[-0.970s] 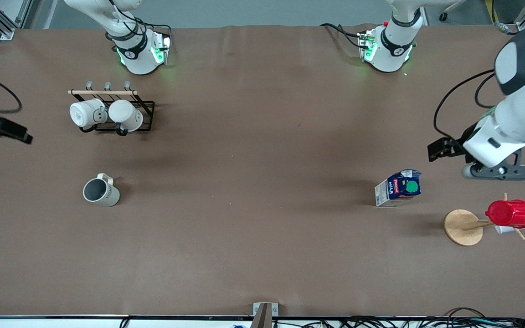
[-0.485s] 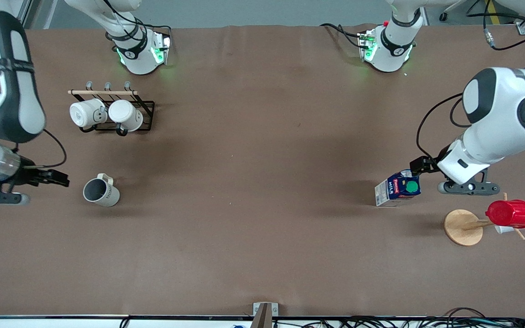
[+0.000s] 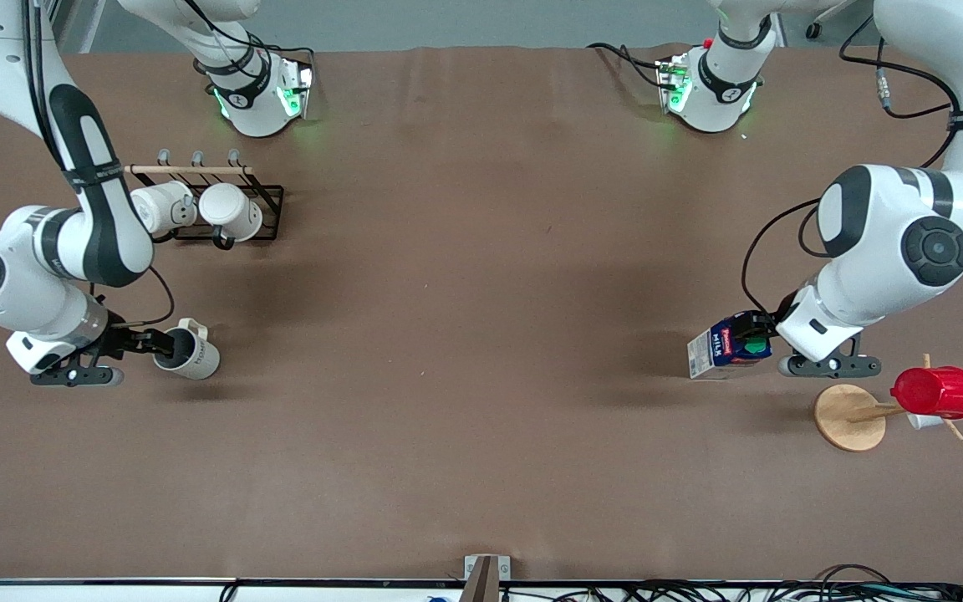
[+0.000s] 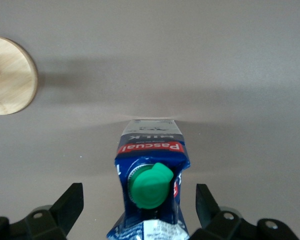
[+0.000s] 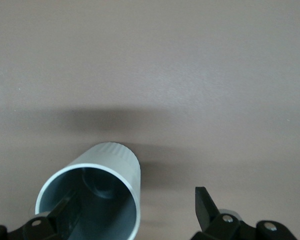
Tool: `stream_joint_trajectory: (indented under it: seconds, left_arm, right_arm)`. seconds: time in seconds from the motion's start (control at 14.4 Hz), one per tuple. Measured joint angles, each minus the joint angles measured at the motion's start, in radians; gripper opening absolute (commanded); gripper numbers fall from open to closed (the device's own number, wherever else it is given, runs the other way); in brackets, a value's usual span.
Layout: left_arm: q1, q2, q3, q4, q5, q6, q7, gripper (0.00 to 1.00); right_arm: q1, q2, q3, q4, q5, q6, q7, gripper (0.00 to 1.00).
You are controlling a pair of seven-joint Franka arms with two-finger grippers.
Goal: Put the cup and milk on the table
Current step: 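Grasp the grey mug with the right gripper while the left gripper grasps the milk, then carry the mug and milk carton toward the table centre with both grippers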
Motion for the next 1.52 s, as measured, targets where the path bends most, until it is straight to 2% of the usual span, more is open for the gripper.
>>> stream_joint_trajectory:
  seconds: [0.21,0.35,0.42,0.55,0.62,0.97,1.04,1.18,1.32,1.52]
  left_arm:
    - [-0.001,0.003,-0.001,-0.027,0.000,0.025,-0.001,0.74]
    - [-0.001,0.003,-0.002,-0.037,0.000,0.029,-0.001,0.57]
    - [-0.001,0.003,-0.002,-0.040,0.000,0.030,-0.001,0.50]
    - [-0.001,0.003,-0.006,-0.042,0.000,0.030,-0.001,0.37]
    - [-0.001,0.003,-0.009,-0.042,0.000,0.031,-0.001,0.33]
    - [-0.001,-0.010,-0.020,-0.032,0.000,0.034,-0.001,0.29]
    - [-0.001,-0.017,-0.024,-0.026,0.000,0.034,-0.001,0.29]
    - [-0.001,-0.030,-0.029,-0.007,0.000,0.031,-0.001,0.29]
    - [-0.001,-0.039,-0.030,0.019,0.000,0.001,-0.001,0.29]
    - [-0.001,-0.042,-0.030,0.074,0.000,-0.067,-0.001,0.29]
  right_arm:
    - [0.005,0.016,0.000,-0.013,-0.001,0.041,-0.002,0.86]
    - [0.005,0.022,0.000,-0.018,-0.001,0.058,-0.003,0.69]
    - [0.005,0.025,0.000,-0.021,-0.001,0.068,-0.003,0.55]
    - [0.005,0.032,0.000,-0.025,-0.001,0.088,-0.003,0.13]
    - [0.005,0.034,-0.001,-0.025,-0.001,0.091,-0.003,0.03]
    - [0.005,0.034,0.000,-0.020,-0.001,0.087,0.011,0.00]
    - [0.006,0.033,0.001,-0.010,-0.001,0.059,0.029,0.00]
    - [0.019,0.025,0.018,0.058,-0.001,-0.088,0.100,0.00]
    - [0.077,0.001,0.076,0.178,-0.001,-0.266,0.242,0.00]
    - [0.240,-0.025,0.121,0.267,-0.003,-0.328,0.409,0.00]
